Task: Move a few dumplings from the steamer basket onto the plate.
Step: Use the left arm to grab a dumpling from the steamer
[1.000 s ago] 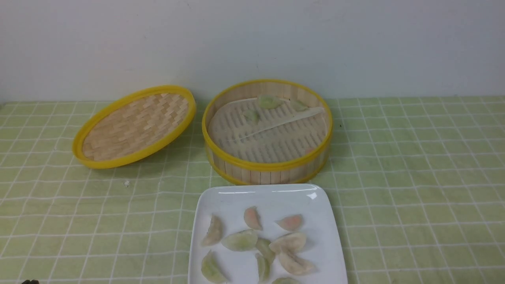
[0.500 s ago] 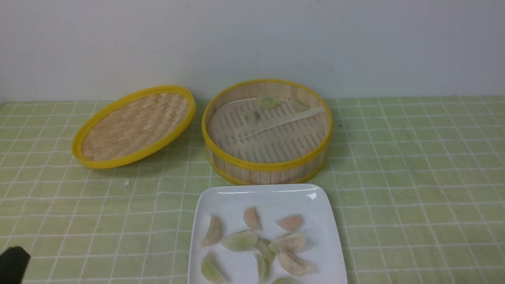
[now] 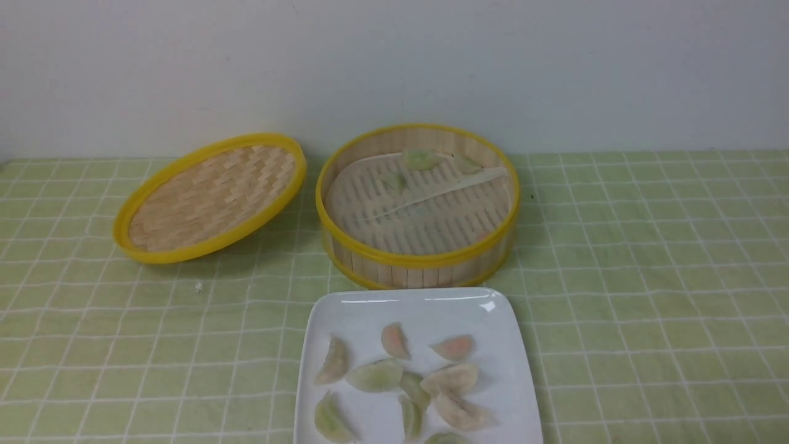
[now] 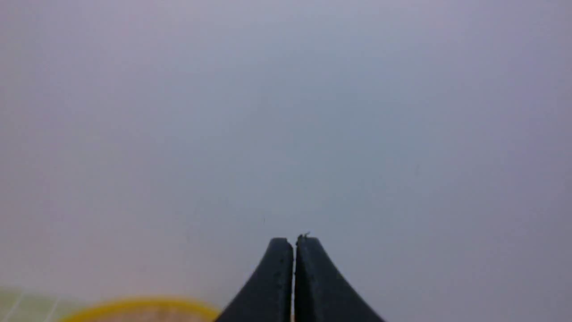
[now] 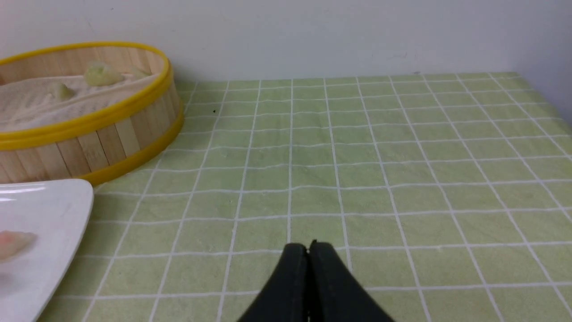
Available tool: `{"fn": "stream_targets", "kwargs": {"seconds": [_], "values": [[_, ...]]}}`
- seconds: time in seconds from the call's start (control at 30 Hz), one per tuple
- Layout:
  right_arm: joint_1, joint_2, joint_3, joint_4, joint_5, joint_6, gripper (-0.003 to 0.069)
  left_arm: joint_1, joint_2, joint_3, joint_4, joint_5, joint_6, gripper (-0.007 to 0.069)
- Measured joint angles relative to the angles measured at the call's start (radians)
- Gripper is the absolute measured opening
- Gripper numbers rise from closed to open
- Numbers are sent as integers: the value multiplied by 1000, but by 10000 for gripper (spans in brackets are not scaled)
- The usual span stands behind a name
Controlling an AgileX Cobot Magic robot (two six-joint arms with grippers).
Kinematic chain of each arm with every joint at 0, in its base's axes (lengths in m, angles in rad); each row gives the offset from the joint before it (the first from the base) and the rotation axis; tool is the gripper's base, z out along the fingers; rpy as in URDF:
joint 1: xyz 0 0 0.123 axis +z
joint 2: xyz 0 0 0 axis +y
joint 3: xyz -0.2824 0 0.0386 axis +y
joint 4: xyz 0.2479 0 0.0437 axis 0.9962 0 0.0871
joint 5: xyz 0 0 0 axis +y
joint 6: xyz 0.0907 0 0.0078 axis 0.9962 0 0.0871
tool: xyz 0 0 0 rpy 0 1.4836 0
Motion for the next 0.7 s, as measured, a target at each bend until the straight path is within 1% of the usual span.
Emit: {"fn": "stream_targets", "kwargs": {"seconds": [0.07, 0.13, 0.23, 0.27, 0.3, 0.33, 0.37, 0.47, 0.57, 0.63, 0.7], "values": [[0, 0, 0, 0, 0, 0, -14, 0, 194, -190, 18, 271, 41, -6], [0, 0, 0, 0, 0, 0, -14, 0, 388, -371, 15, 498, 95, -6], [0, 0, 0, 0, 0, 0, -14, 0, 683, -577, -22, 749, 190, -6], [0, 0, 0, 0, 0, 0, -14, 0, 701, -590, -26, 749, 196, -6], [0, 0, 0, 0, 0, 0, -14, -10, 856, -699, -53, 864, 245, -6], [0, 0, 0, 0, 0, 0, -14, -12, 872, -711, -55, 864, 250, -6], [0, 0, 0, 0, 0, 0, -14, -29, 965, -779, -57, 923, 275, -6], [0, 0, 0, 0, -1, 0, -14, -88, 1124, -916, -27, 963, 296, -6], [0, 0, 0, 0, -6, 0, -14, -198, 1313, -1099, 74, 980, 285, -6], [0, 0, 1, 0, -8, 0, -14, -238, 1391, -1197, 122, 984, 281, -6], [0, 0, 1, 0, -10, 0, -14, -276, 1495, -1355, 171, 985, 281, -6]]}}
